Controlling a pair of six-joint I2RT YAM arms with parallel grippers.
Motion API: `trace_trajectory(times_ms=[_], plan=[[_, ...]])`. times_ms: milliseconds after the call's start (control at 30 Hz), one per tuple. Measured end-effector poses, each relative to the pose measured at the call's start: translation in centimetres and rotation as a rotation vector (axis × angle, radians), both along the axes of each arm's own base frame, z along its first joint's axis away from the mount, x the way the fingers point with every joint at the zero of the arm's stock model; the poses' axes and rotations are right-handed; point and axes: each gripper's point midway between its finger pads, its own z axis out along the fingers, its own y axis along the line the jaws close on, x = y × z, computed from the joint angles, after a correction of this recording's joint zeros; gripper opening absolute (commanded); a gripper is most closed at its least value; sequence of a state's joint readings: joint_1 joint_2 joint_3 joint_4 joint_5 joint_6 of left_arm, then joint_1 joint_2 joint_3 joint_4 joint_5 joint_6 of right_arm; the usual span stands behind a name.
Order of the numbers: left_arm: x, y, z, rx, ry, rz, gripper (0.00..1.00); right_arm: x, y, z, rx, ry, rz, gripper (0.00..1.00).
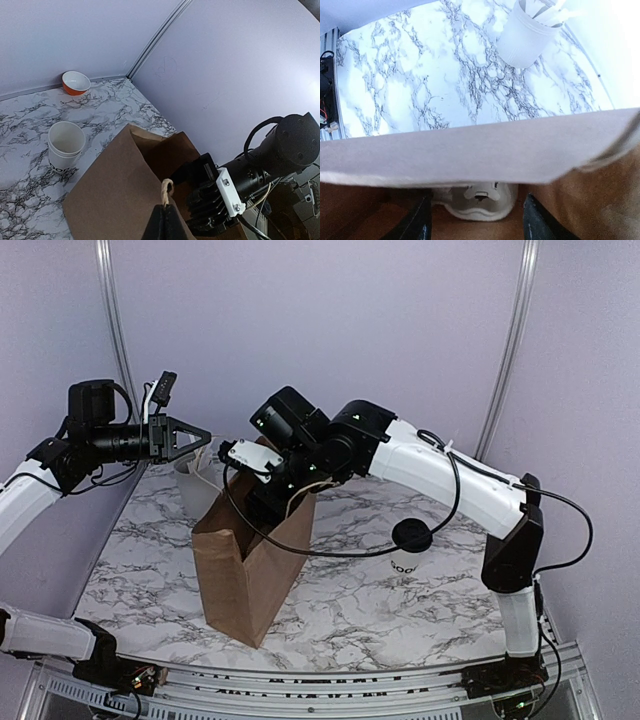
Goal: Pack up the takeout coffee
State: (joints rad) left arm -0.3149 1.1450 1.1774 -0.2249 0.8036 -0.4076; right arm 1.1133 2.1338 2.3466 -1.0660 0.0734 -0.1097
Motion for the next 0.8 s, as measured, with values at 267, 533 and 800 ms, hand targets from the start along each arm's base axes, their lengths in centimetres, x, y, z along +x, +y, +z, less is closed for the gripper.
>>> trace_trajectory(times_ms=[267,533,800], plan=[[-0.1,0.0,0.3,-0.001,-0.002,0.0,0.02,0.4,0.2,0.4,0.024,-0.008,-0.026,0.6],[-0.1,0.0,0.5,-0.002,-0.005,0.0,0.02,0.7,0.8,2.1,0.088,-0.028,-0.042,0.61],[-0.2,0.0,0.8,-0.009,-0.004,-0.004,0.02,0.9,0.3,8.4,0.26,-0.099,-0.065,0.68]])
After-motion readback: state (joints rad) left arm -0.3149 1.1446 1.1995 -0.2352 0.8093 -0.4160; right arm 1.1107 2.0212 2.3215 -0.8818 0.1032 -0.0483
